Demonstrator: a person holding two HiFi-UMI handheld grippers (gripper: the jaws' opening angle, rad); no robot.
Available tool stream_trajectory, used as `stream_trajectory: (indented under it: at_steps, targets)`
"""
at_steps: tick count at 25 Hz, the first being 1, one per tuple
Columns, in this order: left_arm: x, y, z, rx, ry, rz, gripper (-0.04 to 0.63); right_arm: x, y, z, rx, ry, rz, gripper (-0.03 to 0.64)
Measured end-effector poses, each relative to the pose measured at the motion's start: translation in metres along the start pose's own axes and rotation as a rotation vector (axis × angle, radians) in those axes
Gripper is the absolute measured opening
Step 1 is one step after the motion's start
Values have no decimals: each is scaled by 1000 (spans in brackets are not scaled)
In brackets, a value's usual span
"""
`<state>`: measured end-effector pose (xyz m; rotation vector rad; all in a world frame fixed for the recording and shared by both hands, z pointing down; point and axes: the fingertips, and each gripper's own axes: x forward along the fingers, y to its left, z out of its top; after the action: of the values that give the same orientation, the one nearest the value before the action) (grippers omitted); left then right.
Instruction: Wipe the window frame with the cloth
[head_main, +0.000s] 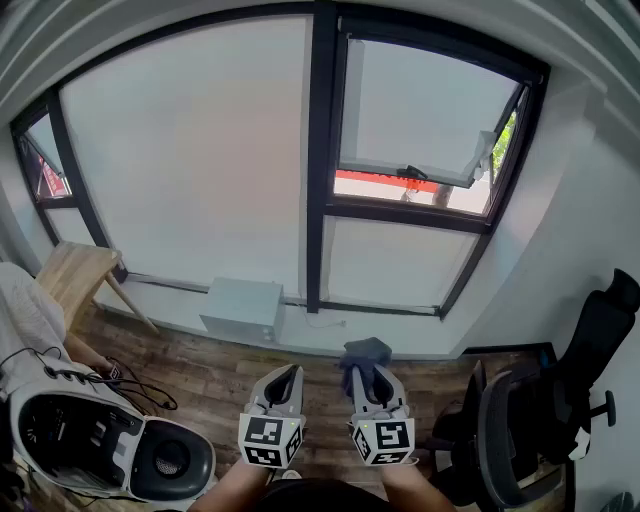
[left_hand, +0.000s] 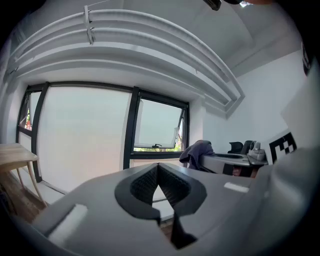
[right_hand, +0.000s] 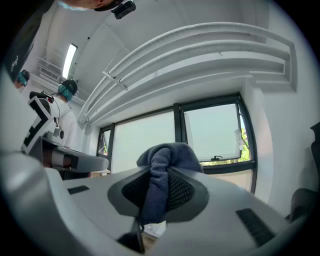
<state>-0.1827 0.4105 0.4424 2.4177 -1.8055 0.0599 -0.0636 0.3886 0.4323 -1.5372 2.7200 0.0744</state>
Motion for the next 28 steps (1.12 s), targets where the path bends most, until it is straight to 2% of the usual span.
stream_trajectory:
  at_steps: [20,28]
  targets:
    - [8,5,-5,-3,12,-18,8,9,1,-5,30,-3,-6,80]
    - [11,31,-3,-13,-3,-22,8,30,19,-6,10,8,-4,80]
